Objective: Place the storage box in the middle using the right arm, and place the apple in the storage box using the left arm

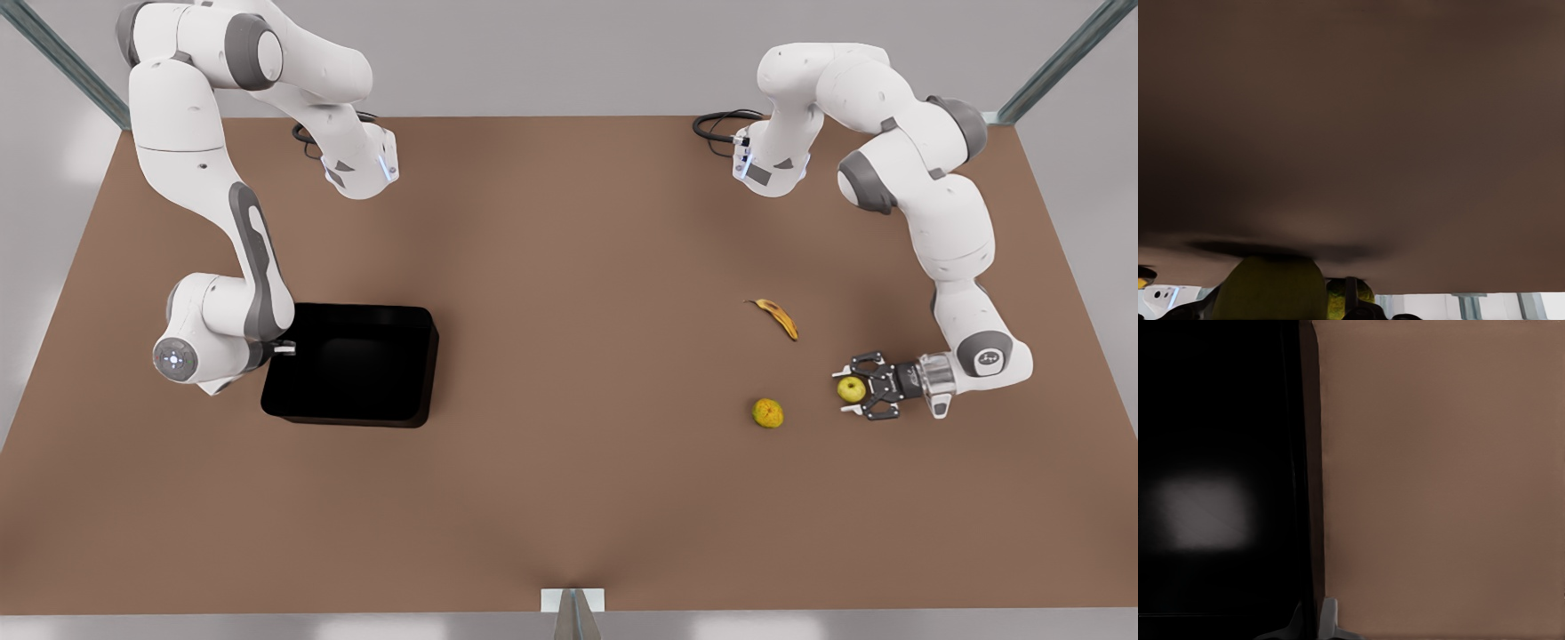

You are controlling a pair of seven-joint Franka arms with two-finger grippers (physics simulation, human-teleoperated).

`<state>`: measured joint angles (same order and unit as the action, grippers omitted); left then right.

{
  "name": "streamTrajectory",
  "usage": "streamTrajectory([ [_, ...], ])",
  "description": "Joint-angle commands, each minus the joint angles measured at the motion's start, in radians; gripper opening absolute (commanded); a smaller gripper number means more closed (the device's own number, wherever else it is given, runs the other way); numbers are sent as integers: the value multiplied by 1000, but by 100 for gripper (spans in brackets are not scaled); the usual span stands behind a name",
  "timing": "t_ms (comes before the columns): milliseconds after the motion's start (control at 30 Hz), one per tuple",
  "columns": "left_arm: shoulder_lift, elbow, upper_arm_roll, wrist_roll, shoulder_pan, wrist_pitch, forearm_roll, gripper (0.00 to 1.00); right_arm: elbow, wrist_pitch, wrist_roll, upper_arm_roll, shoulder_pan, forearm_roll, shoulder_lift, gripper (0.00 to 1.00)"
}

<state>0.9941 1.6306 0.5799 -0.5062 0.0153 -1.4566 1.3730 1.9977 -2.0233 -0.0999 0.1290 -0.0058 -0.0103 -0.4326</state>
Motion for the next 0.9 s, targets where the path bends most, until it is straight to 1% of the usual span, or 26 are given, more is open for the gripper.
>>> streamTrajectory([
  [0, 0, 0, 0, 0, 0, -1, 1, 75, 0, 0, 0, 0, 0, 0, 0, 21],
  [100, 1, 0, -2, -2, 0, -4, 11, 74, -11, 0, -20, -5, 1, 0, 2, 21],
  [167, 1, 2, -2, -3, 0, -1, 12, 64, -46, 26, -21, -19, 6, 1, 3, 21],
  [200, 3, 2, 0, -3, 0, -1, 12, 58, -76, 54, -23, -28, 7, 1, 6, 21],
  [233, 3, 2, 0, -3, 0, 1, 12, 55, -79, 54, -23, -42, 9, 0, 12, 21],
  [267, 3, 2, 0, -3, 0, 1, 12, 53, -92, 54, -20, -43, 50, 3, 15, 21],
  [300, 3, 3, 0, -3, 0, 1, 12, 53, -111, 52, -20, -49, 81, 4, 14, 21],
  [333, 3, 5, -2, -3, 0, 1, 12, 50, -146, 52, -15, -66, 116, 4, 12, 21],
  [367, 3, 5, 0, -3, 0, 1, 12, 44, -166, 46, -18, -72, 151, 4, 12, 21],
  [400, 3, 5, -2, -3, 0, 2, 14, 41, -195, 38, -12, -72, 210, 7, 6, 21],
  [467, 1, 3, 2, -5, 0, 10, 15, 29, -269, 38, -8, -81, 268, 9, -23, 21],
  [533, 0, -9, 12, -31, 0, 39, 14, 22, -378, 41, -4, -106, 328, 10, -95, 21],
  [600, 0, -90, 54, -113, 0, 102, 5, 21, -520, 49, -6, -109, 380, 92, -190, 21],
  [633, -8, -133, 55, -143, 0, 130, -6, 21, -571, 41, -6, -124, 394, 101, -233, 21],
  [700, -46, -187, 58, -160, 3, 137, -94, 21, -672, 35, -3, -131, 443, 182, -317, 21],
  [733, -87, -192, 55, -161, 17, 139, -117, 21, -688, 34, -4, -138, 445, 184, -336, 21],
  [767, -107, -236, 38, -184, 34, 140, -172, 21, -689, 29, -4, -149, 446, 184, -342, 21],
  [800, -112, -296, 20, -231, 37, 166, -196, 21, -686, 9, -3, -149, 458, 184, -350, 98],
  [867, -141, -370, -60, -313, 51, 167, -267, 21, -683, -11, -15, -149, 460, 182, -351, 100],
])
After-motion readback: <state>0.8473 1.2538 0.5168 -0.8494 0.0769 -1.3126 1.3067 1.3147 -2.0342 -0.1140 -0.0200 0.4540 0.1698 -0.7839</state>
